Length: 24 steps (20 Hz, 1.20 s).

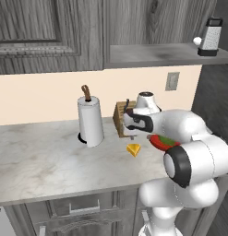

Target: Pick the cheese from the fridge and the cheese grater from the cabinet and place them next to the salad bowl.

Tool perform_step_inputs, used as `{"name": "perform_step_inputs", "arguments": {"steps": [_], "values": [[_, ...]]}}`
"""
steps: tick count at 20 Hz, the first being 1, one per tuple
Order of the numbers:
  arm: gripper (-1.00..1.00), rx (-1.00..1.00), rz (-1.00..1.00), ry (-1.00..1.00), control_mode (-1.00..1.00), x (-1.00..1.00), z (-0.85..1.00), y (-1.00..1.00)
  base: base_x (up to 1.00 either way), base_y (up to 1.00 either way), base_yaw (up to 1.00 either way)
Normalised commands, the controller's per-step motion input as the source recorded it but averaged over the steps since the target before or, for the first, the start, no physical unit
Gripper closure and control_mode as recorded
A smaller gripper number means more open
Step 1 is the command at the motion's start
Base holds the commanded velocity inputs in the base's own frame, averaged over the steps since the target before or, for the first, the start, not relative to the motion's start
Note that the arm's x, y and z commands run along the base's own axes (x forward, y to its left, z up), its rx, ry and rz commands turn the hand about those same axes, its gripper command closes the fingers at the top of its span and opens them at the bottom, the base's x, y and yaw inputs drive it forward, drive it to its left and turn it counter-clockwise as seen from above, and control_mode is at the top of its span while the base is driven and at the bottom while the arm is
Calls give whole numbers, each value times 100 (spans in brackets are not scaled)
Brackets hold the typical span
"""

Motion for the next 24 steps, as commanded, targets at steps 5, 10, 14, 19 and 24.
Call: {"name": "perform_step_inputs", "arguments": {"steps": [5,10,14,19,24], "values": [[-100,0,0,0,-100,-15,58,-22,0,0,0],[-100,-3,0,-5,-100,-19,53,-27,0,0,0],[-100,-1,0,-9,-100,-16,56,-28,0,0,0],[-100,-1,0,-19,-100,-16,59,-30,0,0,0],[-100,-10,-2,-41,-100,-11,58,-24,0,0,0]]}}
